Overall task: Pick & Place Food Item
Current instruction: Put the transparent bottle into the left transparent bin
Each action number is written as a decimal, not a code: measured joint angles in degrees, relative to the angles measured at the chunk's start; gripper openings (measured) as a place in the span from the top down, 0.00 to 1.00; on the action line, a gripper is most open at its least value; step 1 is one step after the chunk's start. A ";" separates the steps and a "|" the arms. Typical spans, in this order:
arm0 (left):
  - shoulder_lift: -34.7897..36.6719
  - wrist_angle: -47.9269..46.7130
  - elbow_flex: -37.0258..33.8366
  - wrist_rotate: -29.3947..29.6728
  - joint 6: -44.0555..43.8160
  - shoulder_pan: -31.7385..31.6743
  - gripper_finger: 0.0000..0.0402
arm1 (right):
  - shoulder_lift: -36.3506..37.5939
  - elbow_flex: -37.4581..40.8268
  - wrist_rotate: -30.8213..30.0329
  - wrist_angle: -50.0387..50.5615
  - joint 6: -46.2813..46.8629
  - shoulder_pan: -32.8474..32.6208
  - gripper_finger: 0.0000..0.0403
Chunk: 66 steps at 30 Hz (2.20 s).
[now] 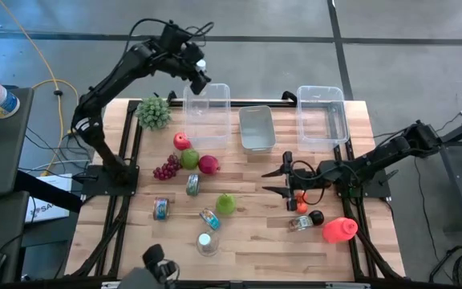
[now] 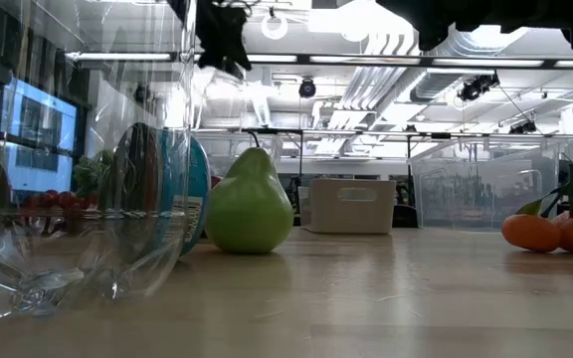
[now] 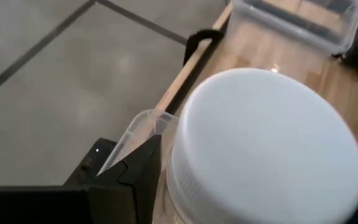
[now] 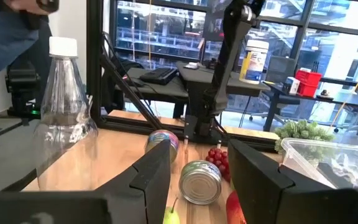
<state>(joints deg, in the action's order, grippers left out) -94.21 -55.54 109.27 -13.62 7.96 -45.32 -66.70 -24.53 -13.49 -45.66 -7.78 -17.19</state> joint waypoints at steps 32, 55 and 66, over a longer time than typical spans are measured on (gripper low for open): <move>-9.77 13.02 -0.77 -5.20 0.50 -0.07 0.52 | 0.00 0.02 3.62 3.90 6.61 6.43 0.63; -10.54 13.50 -0.76 3.28 -0.33 2.60 0.45 | 0.00 0.02 3.44 3.90 6.46 6.44 0.63; -10.45 13.64 -0.76 3.29 -0.92 2.50 0.45 | 0.00 0.02 3.43 3.90 6.48 6.44 0.63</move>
<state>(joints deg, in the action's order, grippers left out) -104.66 -41.90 108.51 -10.33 7.04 -42.82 -66.70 -24.51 -10.07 -41.76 -1.30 -10.75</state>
